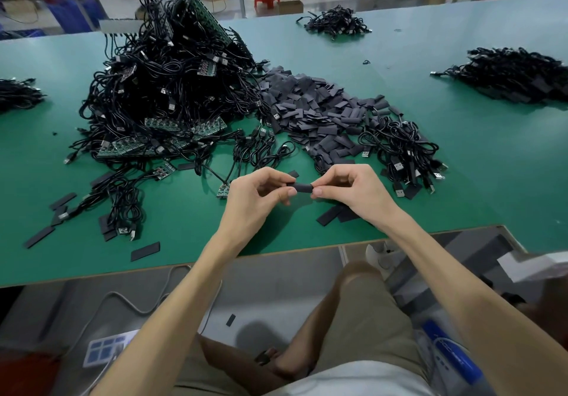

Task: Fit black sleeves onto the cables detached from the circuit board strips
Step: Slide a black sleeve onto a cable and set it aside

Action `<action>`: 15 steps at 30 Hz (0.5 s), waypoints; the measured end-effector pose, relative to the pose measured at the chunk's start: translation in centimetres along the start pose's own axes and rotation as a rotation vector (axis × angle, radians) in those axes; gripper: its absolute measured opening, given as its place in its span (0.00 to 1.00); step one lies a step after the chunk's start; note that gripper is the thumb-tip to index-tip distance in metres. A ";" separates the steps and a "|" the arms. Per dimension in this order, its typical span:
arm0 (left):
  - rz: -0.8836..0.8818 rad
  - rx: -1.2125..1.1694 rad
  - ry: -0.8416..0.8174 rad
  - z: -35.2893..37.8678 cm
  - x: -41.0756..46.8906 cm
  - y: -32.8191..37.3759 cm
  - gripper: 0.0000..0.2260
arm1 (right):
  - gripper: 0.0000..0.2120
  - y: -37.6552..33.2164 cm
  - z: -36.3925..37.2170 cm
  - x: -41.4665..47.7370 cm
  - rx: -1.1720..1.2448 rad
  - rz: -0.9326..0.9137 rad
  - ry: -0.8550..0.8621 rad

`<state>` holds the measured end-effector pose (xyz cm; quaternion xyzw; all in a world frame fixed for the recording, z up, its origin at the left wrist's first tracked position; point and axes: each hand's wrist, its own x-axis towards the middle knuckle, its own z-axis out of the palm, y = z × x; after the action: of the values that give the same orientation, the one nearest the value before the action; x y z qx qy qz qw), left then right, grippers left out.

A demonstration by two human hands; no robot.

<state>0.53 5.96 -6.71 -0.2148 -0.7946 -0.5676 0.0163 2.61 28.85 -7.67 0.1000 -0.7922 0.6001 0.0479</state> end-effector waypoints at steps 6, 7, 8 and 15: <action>0.070 0.097 -0.017 0.6 -0.1 -0.1 0.07 | 0.04 0.0 0.1 0.1 -0.010 -0.030 0.003; 0.086 0.149 -0.043 0.7 0.0 -0.1 0.06 | 0.04 -0.1 0.1 0.1 -0.017 -0.038 -0.011; 0.109 0.199 -0.068 0.7 0.0 -0.1 0.06 | 0.03 -0.1 0.1 0.0 -0.022 -0.045 -0.021; 0.227 0.369 -0.109 0.8 0.0 0.1 0.04 | 0.04 -0.5 0.0 -0.1 -0.125 -0.088 -0.044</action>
<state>0.76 6.75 -6.90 -0.3265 -0.8554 -0.3948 0.0761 2.77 28.71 -7.23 0.1445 -0.8238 0.5446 0.0630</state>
